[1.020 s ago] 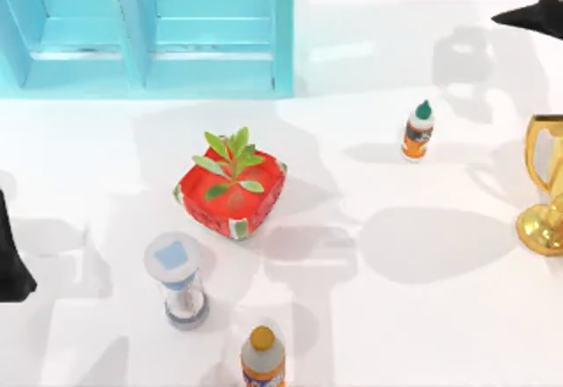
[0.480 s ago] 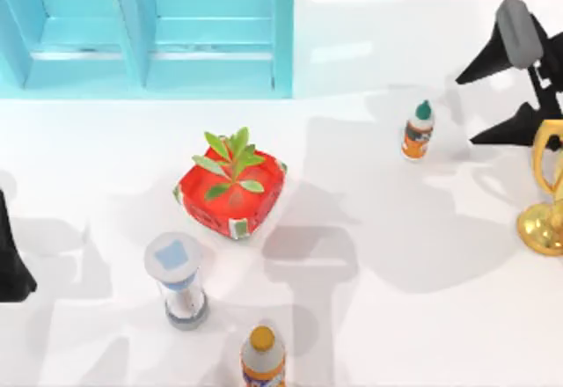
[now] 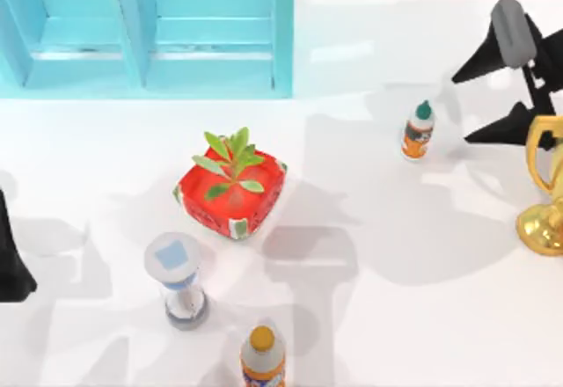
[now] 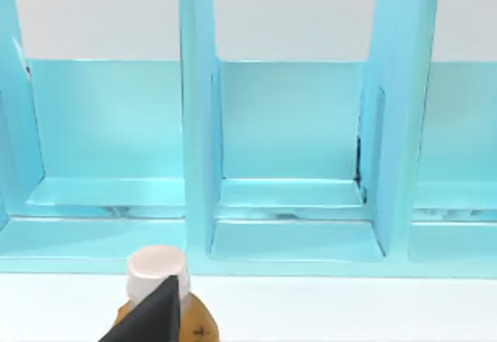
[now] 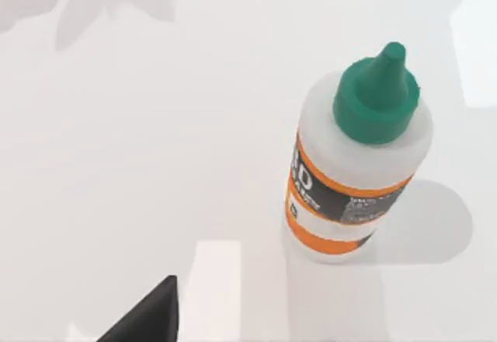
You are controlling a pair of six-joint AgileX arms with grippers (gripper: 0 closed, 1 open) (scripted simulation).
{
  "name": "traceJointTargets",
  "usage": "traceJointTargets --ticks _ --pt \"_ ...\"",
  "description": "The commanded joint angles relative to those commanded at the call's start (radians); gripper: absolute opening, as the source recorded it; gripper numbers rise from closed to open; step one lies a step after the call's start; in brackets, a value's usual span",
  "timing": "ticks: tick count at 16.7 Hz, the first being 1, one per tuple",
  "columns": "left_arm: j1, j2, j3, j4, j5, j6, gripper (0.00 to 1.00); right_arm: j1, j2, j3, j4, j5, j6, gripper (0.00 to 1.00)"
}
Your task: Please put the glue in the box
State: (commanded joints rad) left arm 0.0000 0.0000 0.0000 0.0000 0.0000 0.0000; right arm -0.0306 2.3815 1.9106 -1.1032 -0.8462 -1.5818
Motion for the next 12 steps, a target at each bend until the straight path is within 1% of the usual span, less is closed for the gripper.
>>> traceJointTargets --ticks 8,12 --pt "0.0 0.0 0.0 0.0 0.0 0.0 1.0 0.124 0.054 -0.119 0.307 0.008 0.185 1.0" --pt "0.0 0.0 0.0 0.0 0.0 0.0 1.0 0.146 0.051 -0.166 0.378 0.011 0.219 1.0"
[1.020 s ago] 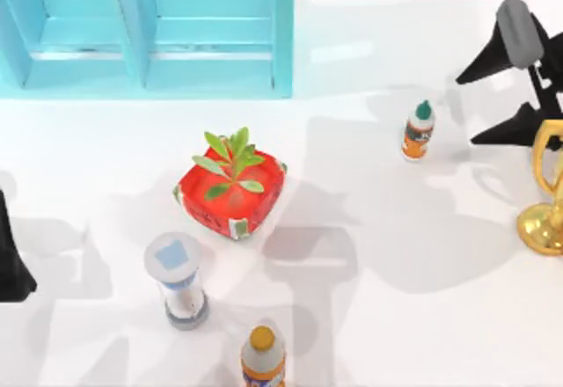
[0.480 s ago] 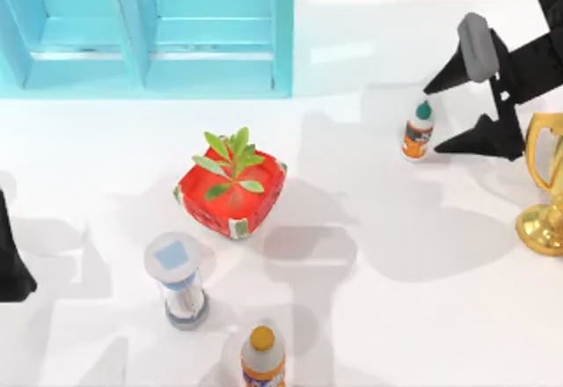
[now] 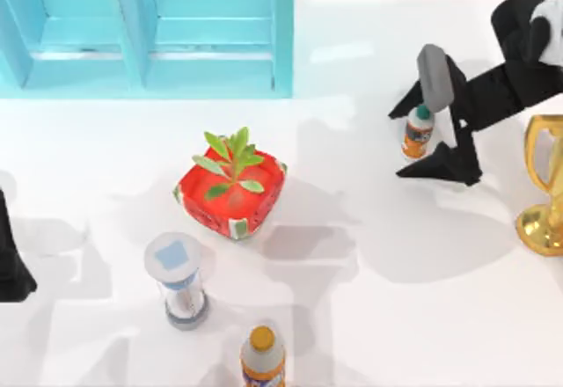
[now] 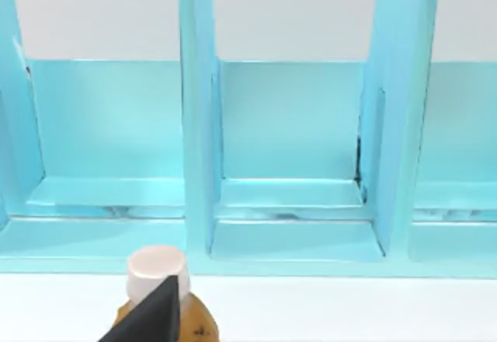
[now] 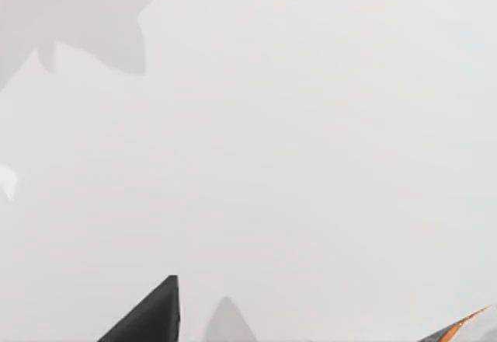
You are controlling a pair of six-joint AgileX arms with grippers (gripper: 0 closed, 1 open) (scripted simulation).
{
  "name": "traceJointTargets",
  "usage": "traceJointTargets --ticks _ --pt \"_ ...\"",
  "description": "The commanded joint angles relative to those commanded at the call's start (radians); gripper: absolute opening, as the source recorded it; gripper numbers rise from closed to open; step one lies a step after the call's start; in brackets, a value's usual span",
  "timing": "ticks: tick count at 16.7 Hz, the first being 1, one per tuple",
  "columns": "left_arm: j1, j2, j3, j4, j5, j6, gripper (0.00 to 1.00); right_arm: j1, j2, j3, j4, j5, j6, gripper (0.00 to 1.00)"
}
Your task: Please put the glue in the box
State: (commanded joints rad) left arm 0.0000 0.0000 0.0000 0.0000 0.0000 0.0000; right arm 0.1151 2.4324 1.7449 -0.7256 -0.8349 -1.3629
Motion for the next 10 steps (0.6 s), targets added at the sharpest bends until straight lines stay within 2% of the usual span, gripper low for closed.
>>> traceJointTargets --ticks 5,10 --pt "0.0 0.0 0.0 0.0 0.0 0.0 1.0 0.0 -0.001 -0.004 0.002 0.0 0.002 1.0" --pt "0.0 0.0 0.0 0.0 0.0 0.0 1.0 0.0 -0.001 -0.004 0.002 0.0 0.002 0.62"
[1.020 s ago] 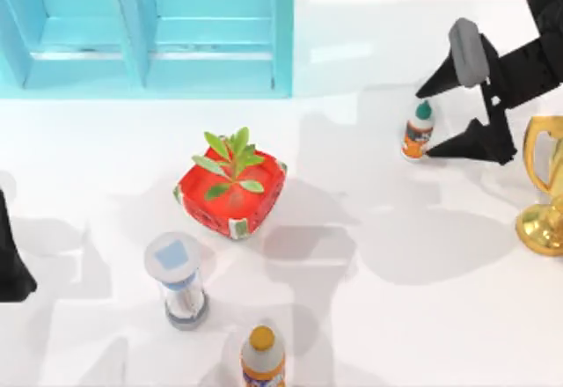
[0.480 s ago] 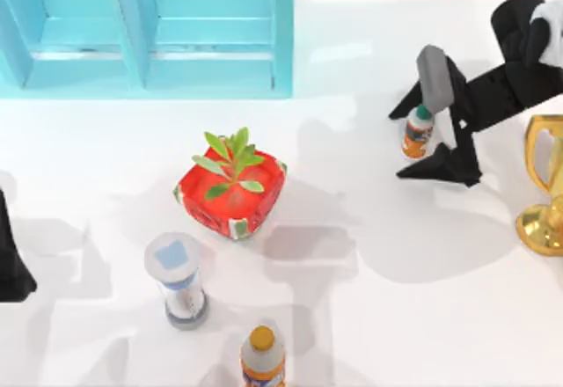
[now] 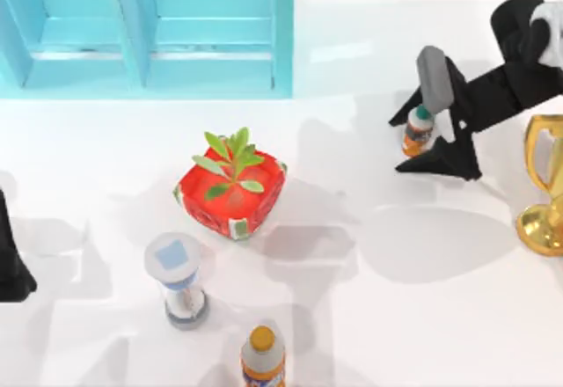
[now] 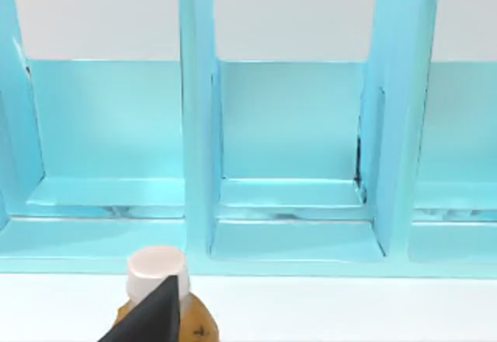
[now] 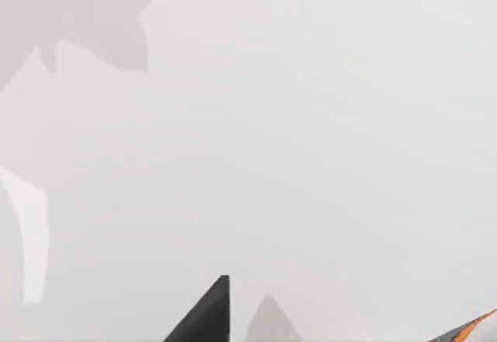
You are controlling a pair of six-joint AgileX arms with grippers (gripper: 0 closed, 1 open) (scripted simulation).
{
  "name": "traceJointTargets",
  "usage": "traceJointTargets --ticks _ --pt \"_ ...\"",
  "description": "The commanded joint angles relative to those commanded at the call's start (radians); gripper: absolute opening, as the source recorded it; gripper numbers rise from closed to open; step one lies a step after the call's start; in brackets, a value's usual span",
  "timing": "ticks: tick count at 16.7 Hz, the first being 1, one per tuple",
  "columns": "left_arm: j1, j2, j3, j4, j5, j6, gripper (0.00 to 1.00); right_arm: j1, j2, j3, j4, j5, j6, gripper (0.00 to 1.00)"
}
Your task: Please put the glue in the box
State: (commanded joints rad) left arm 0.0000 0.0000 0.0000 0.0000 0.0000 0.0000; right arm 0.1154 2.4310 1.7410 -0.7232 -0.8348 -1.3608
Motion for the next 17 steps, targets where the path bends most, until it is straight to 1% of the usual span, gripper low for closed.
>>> traceJointTargets --ticks 8,9,17 --pt "0.0 0.0 0.0 0.0 0.0 0.0 1.0 0.0 0.0 0.0 0.0 0.0 0.0 0.02" --pt "0.0 0.0 0.0 0.0 0.0 0.0 1.0 0.0 0.0 0.0 0.0 0.0 0.0 0.0" --pt "0.0 0.0 0.0 0.0 0.0 0.0 1.0 -0.004 0.0 0.001 0.0 0.0 0.001 0.0"
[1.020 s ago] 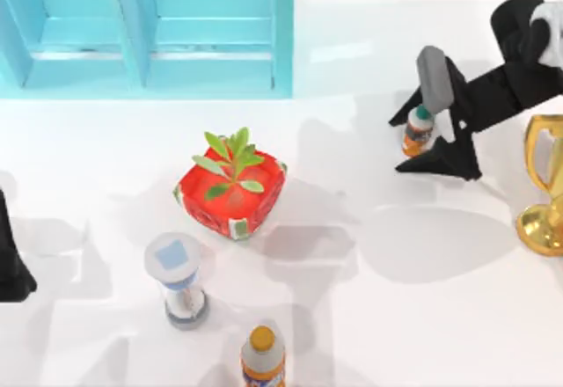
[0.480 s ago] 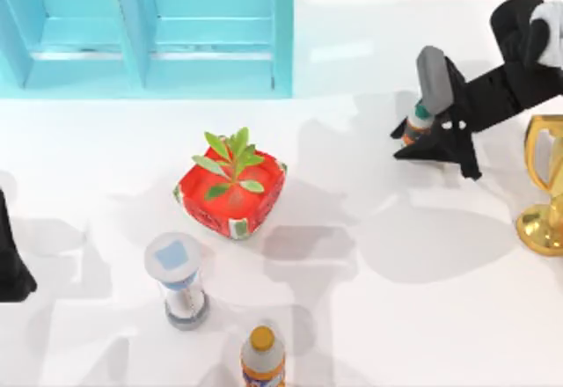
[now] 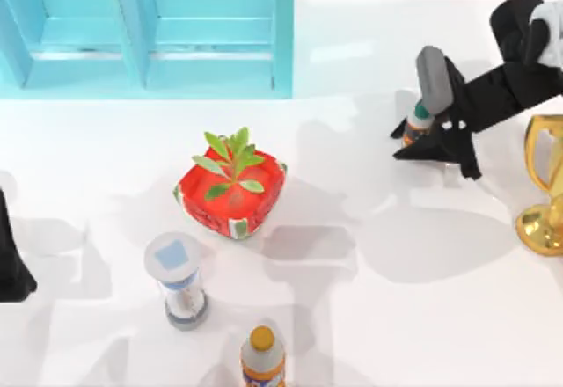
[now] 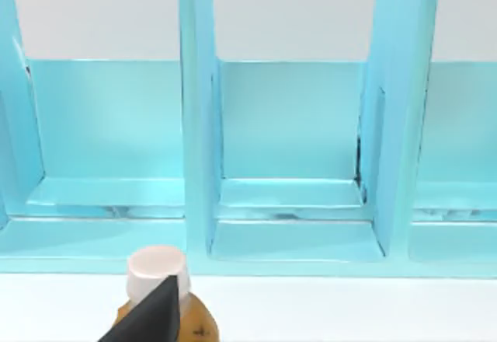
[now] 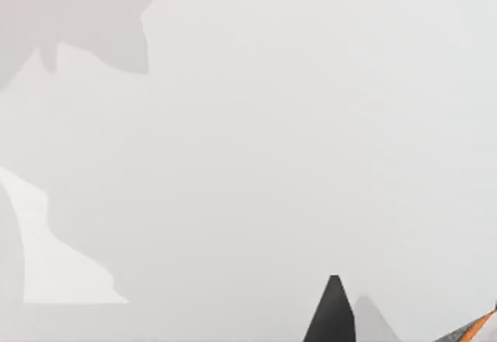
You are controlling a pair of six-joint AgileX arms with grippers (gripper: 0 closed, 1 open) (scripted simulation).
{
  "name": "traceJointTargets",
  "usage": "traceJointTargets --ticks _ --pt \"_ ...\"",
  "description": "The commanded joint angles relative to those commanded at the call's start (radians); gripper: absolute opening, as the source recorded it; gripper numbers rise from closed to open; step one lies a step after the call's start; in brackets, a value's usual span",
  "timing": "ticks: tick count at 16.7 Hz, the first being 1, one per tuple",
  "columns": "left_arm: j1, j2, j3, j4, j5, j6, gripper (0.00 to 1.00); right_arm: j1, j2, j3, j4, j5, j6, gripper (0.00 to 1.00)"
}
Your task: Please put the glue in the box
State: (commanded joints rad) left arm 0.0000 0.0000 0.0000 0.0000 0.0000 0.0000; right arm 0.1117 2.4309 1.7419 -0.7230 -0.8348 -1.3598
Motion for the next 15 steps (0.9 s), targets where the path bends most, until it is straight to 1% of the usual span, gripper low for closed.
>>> traceJointTargets --ticks 3,12,15 --pt "0.0 0.0 0.0 0.0 0.0 0.0 1.0 -0.001 -0.01 0.028 -0.039 -0.001 -0.001 0.0" --pt "0.0 0.0 0.0 0.0 0.0 0.0 1.0 -0.002 -0.106 0.174 -0.294 -0.005 -0.007 0.0" --pt "0.0 0.0 0.0 0.0 0.0 0.0 1.0 -0.001 -0.124 0.194 -0.32 -0.002 -0.004 0.0"
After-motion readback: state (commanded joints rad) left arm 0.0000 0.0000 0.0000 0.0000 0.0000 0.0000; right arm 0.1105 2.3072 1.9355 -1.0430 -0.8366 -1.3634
